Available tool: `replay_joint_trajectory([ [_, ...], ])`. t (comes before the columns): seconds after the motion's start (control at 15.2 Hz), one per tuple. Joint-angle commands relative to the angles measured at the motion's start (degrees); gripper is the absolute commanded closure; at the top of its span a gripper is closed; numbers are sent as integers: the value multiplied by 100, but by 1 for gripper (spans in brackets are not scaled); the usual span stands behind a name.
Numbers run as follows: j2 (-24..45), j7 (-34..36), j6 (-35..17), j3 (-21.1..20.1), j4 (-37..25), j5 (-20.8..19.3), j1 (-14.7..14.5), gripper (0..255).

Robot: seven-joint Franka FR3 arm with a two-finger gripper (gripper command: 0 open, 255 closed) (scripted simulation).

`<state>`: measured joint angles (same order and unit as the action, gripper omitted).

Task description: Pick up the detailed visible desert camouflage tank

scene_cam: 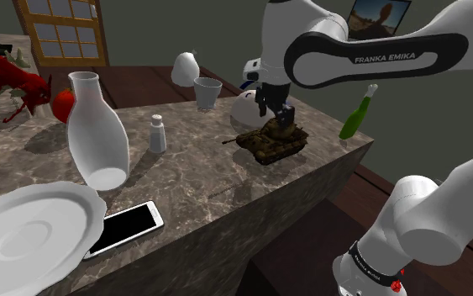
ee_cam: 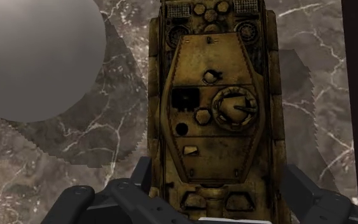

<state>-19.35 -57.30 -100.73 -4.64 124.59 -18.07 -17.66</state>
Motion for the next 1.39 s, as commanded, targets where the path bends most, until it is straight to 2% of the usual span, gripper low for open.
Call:
replay_joint_trajectory([
  [0.0,23,38,-163,5,144,-18,1,0],
  [0.13,27,51,-205,6,184,-22,1,0],
  [0.2,34,55,-201,3,175,-20,0,255],
  [0.79,28,51,-205,6,183,-22,2,255],
  [1.32,-5,-127,376,-10,-391,20,0,255],
])
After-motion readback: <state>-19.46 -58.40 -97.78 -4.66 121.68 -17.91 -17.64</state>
